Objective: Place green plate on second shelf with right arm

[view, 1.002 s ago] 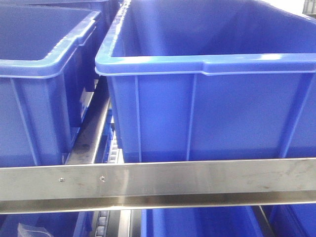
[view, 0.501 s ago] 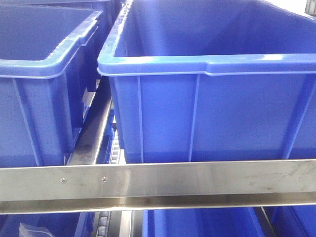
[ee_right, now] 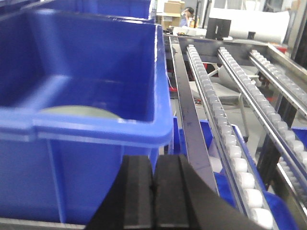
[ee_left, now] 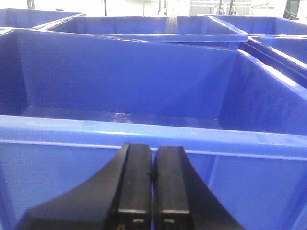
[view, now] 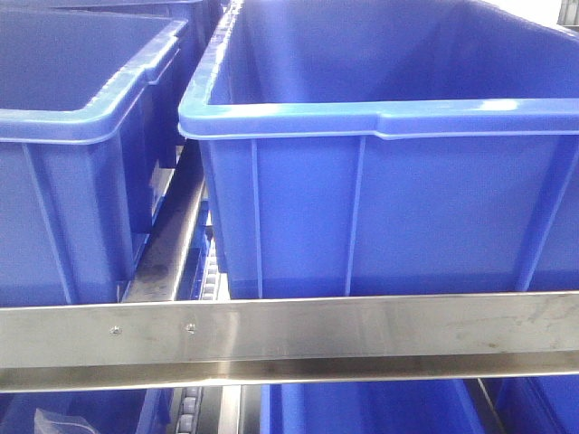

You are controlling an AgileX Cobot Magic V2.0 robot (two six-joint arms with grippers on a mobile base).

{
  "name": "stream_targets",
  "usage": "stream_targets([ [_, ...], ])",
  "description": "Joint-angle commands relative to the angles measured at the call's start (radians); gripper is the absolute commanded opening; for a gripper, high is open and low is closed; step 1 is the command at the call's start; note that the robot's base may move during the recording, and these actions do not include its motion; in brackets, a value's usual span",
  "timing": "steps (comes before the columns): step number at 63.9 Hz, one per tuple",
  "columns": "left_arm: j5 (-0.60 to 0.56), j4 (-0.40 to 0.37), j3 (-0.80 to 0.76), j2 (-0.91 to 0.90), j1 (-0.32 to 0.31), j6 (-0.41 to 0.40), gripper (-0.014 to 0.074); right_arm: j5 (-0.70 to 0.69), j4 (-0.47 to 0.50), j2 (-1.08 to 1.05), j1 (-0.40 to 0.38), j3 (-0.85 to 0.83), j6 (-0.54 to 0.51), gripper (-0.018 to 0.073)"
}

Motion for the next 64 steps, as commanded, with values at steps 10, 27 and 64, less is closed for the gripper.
stream_targets([
  [10, -0.085, -0.006, 0.042, -0.016, -0.005, -0.001, 0.0130, -0.078, 0.089, -0.011, 0.000, -0.011, -0.051, 0.0056],
  [27, -0.085, -0.006, 0.042, -0.016, -0.005, -0.001, 0.0130, -0.052, 0.113, -0.011, 0.001, -0.011, -0.051, 0.0056],
  [64, -0.085, -0.006, 0.042, -0.016, -0.005, -0.001, 0.0130, -0.178, 0.130, -0.011, 0.001, -0.011, -0.050, 0.0056],
])
